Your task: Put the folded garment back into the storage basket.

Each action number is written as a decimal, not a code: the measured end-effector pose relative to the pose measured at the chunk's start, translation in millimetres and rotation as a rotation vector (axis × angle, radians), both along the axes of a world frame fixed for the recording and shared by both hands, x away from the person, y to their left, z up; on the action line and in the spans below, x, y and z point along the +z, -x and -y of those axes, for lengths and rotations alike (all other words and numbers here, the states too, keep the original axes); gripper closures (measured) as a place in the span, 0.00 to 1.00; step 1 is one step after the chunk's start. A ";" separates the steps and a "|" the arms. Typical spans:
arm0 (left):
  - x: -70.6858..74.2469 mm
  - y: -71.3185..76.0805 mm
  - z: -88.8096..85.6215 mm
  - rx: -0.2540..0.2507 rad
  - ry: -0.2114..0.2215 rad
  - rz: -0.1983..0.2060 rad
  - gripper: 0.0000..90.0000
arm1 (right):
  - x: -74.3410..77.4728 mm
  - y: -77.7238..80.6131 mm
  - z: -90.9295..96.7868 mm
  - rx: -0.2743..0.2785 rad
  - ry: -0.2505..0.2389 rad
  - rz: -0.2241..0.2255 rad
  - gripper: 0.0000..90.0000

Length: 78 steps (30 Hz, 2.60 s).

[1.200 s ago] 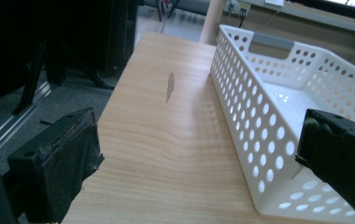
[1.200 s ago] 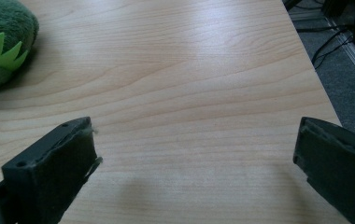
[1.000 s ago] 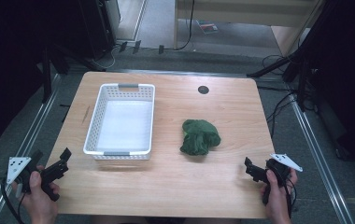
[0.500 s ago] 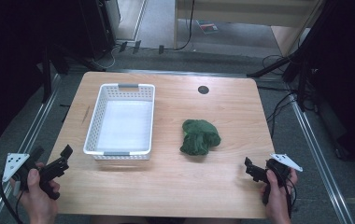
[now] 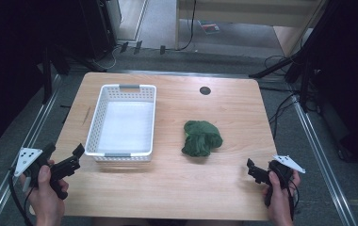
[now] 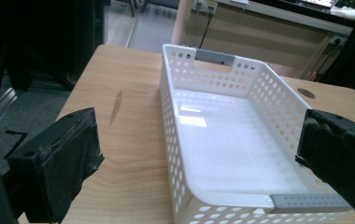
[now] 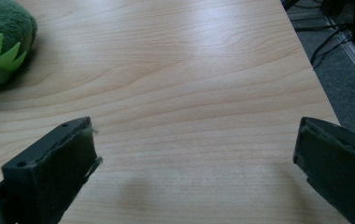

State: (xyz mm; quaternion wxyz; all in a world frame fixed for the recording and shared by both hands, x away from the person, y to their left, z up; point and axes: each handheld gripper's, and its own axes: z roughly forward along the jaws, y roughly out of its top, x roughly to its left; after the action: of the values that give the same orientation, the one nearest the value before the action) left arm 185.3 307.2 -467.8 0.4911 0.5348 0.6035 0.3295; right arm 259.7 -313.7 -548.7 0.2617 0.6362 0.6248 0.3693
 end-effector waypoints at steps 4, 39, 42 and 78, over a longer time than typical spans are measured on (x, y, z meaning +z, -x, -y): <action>3.7 -4.9 10.5 -0.025 -0.007 -0.013 0.00 | 0.0 0.0 0.2 -0.002 -0.003 -0.002 0.00; 18.6 -68.4 131.5 -0.272 -0.023 -0.092 0.00 | 0.0 0.2 0.0 0.003 0.002 0.003 0.00; 17.1 -73.9 144.5 -0.292 -0.022 -0.103 0.00 | 0.0 0.1 0.2 0.004 0.000 0.002 0.00; 2.6 -99.8 244.7 -0.436 -0.035 -0.175 0.00 | -0.1 -0.2 0.5 0.003 -0.005 -0.001 0.00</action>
State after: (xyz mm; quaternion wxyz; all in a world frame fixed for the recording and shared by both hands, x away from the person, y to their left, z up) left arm 285.1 62.5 -465.2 0.4872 0.6874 0.5083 0.1782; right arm 259.9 -314.2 -548.8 0.2592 0.6361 0.6250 0.3710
